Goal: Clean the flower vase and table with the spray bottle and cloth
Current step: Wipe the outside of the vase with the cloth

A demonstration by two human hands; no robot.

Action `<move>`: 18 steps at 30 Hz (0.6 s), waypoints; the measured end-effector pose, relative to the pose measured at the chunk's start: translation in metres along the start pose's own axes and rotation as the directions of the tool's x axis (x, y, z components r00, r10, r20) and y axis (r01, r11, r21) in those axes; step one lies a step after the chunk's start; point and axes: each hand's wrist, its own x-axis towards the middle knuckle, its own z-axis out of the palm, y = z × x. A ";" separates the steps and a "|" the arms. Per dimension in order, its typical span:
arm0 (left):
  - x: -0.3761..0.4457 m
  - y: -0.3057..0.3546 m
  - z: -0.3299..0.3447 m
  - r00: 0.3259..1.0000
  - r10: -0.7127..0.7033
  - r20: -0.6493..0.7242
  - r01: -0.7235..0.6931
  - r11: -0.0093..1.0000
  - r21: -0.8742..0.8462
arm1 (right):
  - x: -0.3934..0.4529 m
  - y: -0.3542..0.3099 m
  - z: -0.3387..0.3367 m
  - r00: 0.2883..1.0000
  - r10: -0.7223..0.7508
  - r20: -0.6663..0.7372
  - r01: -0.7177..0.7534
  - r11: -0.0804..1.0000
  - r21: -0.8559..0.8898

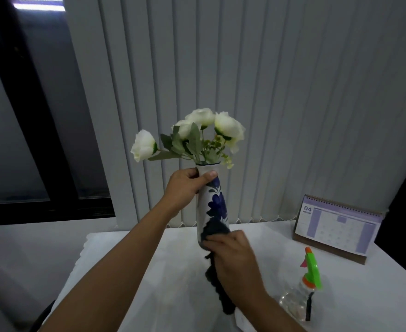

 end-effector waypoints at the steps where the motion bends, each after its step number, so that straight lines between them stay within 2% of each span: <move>1: -0.001 0.000 -0.004 0.999 -0.011 0.045 0.013 0.999 -0.039 | 0.005 0.005 -0.009 0.998 0.040 -0.054 -0.040 0.999 -0.002; 3: -0.004 0.004 -0.008 0.989 -0.027 0.148 0.034 0.998 -0.046 | 0.019 0.011 -0.032 0.973 0.093 -0.211 -0.097 0.995 -0.012; 5: -0.006 0.007 -0.005 0.975 -0.041 0.218 0.054 0.997 -0.057 | 0.025 0.013 -0.039 0.939 0.199 -0.280 -0.164 0.976 0.143; 7: -0.008 0.009 0.000 0.963 -0.038 0.266 0.063 0.994 -0.085 | 0.023 0.006 -0.034 0.895 0.375 -0.240 -0.262 0.880 0.397; 9: -0.009 0.011 0.006 0.951 -0.034 0.306 0.064 0.994 -0.087 | 0.011 0.006 -0.025 0.843 0.500 -0.196 -0.338 0.779 0.528; 12: -0.011 0.010 0.012 0.935 -0.057 0.351 0.080 0.996 -0.051 | -0.009 0.012 -0.018 0.831 0.535 -0.152 -0.382 0.748 0.543; 15: -0.014 0.006 0.018 0.934 -0.070 0.351 0.096 0.994 -0.057 | -0.020 0.014 -0.008 0.845 0.534 -0.029 -0.442 0.727 0.526; 18: -0.017 0.004 0.023 0.942 -0.079 0.327 0.108 0.992 -0.072 | -0.017 0.011 -0.007 0.855 0.515 -0.064 -0.429 0.770 0.472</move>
